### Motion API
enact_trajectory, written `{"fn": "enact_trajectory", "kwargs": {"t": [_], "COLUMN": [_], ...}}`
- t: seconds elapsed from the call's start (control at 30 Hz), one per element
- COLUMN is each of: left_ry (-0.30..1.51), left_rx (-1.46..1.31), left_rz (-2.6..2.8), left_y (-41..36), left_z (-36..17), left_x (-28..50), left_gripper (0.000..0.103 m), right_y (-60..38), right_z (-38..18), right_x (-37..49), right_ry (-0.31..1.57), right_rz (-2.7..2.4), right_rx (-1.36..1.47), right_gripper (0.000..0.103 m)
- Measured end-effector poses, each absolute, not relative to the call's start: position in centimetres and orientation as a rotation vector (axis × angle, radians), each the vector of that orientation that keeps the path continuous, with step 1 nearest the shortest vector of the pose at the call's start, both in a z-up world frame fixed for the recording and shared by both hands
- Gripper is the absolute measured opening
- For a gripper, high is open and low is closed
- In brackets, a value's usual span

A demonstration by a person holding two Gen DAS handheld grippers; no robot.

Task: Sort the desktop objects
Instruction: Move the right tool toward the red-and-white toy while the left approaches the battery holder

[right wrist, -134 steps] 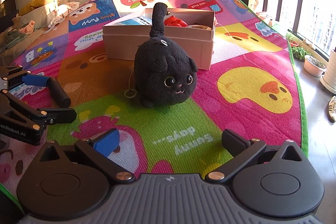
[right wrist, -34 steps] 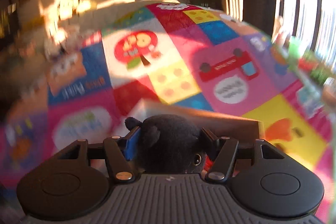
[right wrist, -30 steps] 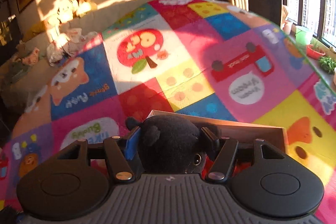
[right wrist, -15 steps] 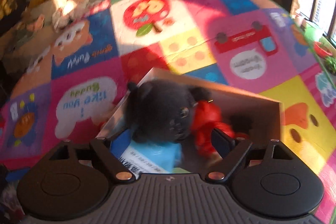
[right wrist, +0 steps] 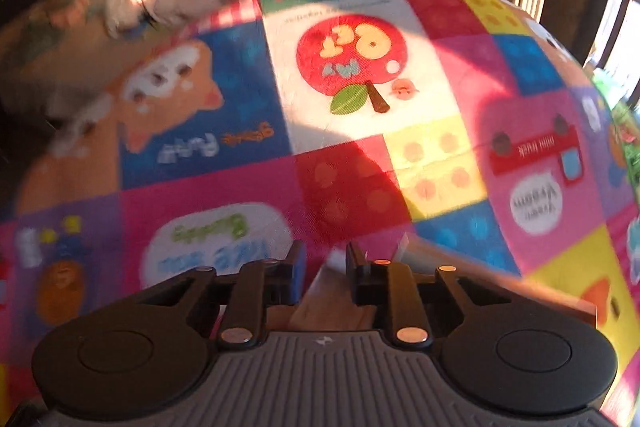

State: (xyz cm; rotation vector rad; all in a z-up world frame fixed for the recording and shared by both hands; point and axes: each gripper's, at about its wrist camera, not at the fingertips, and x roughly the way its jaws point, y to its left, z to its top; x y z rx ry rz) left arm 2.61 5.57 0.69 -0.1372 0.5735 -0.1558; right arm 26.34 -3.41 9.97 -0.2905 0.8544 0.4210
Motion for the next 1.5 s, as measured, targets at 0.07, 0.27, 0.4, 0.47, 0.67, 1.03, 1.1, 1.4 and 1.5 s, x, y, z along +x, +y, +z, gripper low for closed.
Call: {"fn": "enact_trajectory", "kwargs": {"t": [0.07,0.27,0.4,0.47,0.67,1.03,1.1,1.4,1.5], "left_ry": [0.578,0.598,0.59,0.59,0.596,0.636,0.644,0.664,0.651], "left_rx": [-0.149,-0.184,-0.164,-0.148,-0.121,-0.086,-0.074,-0.06,-0.109], "left_rz": [-0.161,-0.167,-0.181,-0.187,-0.203,-0.22,-0.21,-0.089,-0.031], "left_y": [5.7,6.3,6.0,5.8,5.6,5.3,5.3,5.7,7.3], "left_z": [0.6,0.4,0.5,0.5,0.6,0.6,0.6,1.0,2.2], "left_x": [2.6,2.8,2.4,2.3,1.2,-1.3,-1.7,-1.5,-1.7], "left_gripper": [0.102,0.102,0.102,0.103,0.103,0.103,0.103,0.103,0.103], "right_y": [-1.6,0.5,0.4,0.3,-0.9,-6.5,-8.7,-15.4,-15.0], "right_z": [8.4,4.6,3.6,3.6,4.6,8.6,9.0,7.1,6.6], "right_x": [28.8,33.2,33.2,32.3,26.9,9.8,7.5,2.3,0.4], "right_ry": [0.914,0.99,1.068,1.074,1.152,0.938,0.885,0.88,0.831], "right_rz": [0.352,0.172,0.209,0.229,0.396,0.706,0.72,0.74,0.791], "right_rx": [-0.313,-0.415,-0.402,-0.413,-0.385,-0.412,-0.383,-0.232,-0.26], "right_gripper": [0.021,0.021,0.02,0.02,0.02,0.034,0.042,0.051,0.051]}}
